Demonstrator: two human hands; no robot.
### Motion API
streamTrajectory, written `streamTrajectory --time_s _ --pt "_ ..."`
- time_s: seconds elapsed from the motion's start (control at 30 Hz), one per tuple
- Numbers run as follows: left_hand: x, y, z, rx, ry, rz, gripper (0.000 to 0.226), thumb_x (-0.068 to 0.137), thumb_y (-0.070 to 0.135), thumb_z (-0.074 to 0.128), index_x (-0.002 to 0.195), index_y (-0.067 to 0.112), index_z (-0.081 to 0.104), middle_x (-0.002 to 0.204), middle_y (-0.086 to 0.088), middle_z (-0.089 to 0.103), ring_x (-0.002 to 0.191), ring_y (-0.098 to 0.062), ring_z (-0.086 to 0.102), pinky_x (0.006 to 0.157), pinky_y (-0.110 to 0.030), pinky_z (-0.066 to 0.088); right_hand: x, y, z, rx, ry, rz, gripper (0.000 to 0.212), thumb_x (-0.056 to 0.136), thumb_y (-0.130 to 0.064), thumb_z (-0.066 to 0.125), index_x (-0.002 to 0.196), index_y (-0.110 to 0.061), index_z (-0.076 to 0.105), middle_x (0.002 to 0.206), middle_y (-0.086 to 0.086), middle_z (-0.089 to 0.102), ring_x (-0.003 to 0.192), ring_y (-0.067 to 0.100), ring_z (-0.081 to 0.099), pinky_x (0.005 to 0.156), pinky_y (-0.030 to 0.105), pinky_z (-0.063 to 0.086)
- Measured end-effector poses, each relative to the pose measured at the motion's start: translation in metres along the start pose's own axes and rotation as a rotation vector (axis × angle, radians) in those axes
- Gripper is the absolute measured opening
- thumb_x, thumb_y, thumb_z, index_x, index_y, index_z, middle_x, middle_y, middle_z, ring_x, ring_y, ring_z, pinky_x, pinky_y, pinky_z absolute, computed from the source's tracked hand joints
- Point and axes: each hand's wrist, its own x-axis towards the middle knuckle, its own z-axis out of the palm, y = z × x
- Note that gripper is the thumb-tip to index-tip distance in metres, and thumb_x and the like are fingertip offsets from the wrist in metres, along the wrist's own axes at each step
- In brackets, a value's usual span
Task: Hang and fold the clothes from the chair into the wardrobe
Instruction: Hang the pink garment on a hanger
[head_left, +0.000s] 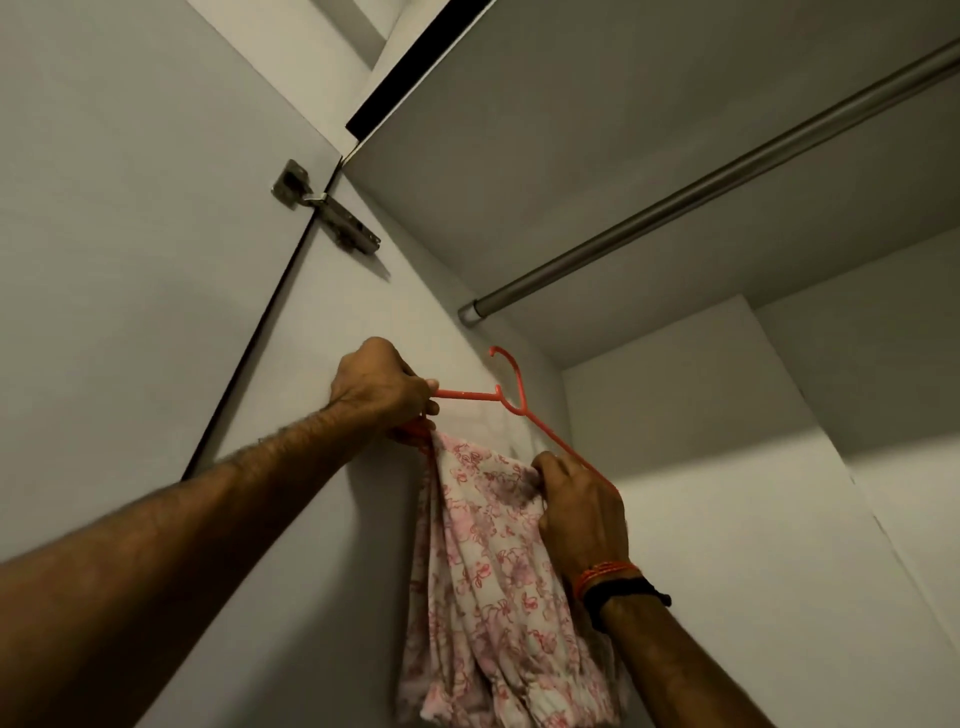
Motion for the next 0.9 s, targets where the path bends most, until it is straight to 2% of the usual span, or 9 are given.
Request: streamTrajectory --time_s 0.2,0.3,0.53,0.7,0.83,0.9 --pt "0.03 0.021 0.004 0.017 -0.006 0.005 0.023 0.089 0.017 0.072 0.096 -0.004 0.072 0.081 -0.008 0.075 0.068 -0.024 0.072 0.071 -0.043 0.062 0.035 0.009 -0.001 0.008 0.017 -0.006 0.018 0.101 -0.017 0.049 0.114 -0.017 0.06 0.108 0.003 0.065 0.094 0.021 0.063 0.08 0.028 0.051" --pt "0.043 0.028 0.004 0.029 0.013 0.016 0.023 0.089 0.017 0.072 0.097 -0.003 0.072 0.079 -0.007 0.075 0.061 -0.019 0.069 0.069 -0.04 0.062 0.052 0.012 0.001 0.004 0.015 -0.013 0.016 0.102 -0.02 0.048 0.114 -0.019 0.059 0.111 0.002 0.065 0.096 0.02 0.063 0.08 0.028 0.051" --pt "0.056 0.048 -0.005 0.039 0.062 0.056 0.022 0.089 0.016 0.071 0.097 -0.004 0.07 0.076 -0.007 0.074 0.044 -0.01 0.064 0.048 -0.027 0.059 0.086 0.01 -0.002 -0.002 0.067 -0.037 0.019 0.103 -0.021 0.042 0.115 -0.02 0.056 0.114 0.002 0.062 0.099 0.02 0.062 0.079 0.028 0.047" --pt "0.05 0.049 -0.015 0.034 0.092 0.069 0.022 0.089 0.015 0.07 0.1 -0.004 0.068 0.078 -0.008 0.073 0.048 -0.013 0.067 0.045 -0.026 0.057 0.09 0.004 0.0 0.03 0.121 -0.084 0.018 0.101 -0.018 0.046 0.114 -0.019 0.059 0.109 0.001 0.062 0.095 0.021 0.063 0.079 0.029 0.05" --pt "0.043 0.039 -0.021 0.041 0.113 0.086 0.021 0.089 0.016 0.071 0.098 -0.003 0.069 0.078 -0.008 0.074 0.055 -0.019 0.071 0.057 -0.035 0.062 0.081 -0.003 0.01 0.058 0.19 -0.117 0.008 0.092 -0.014 0.063 0.098 -0.019 0.064 0.088 0.002 0.065 0.073 0.023 0.065 0.062 0.032 0.053" --pt "0.039 0.035 -0.023 0.045 0.112 0.088 0.019 0.088 0.016 0.072 0.096 -0.001 0.07 0.078 -0.008 0.075 0.059 -0.021 0.072 0.063 -0.039 0.062 0.075 -0.005 0.017 0.044 0.198 -0.113 0.012 0.086 -0.013 0.069 0.094 -0.02 0.064 0.082 0.001 0.065 0.066 0.021 0.063 0.056 0.032 0.054"
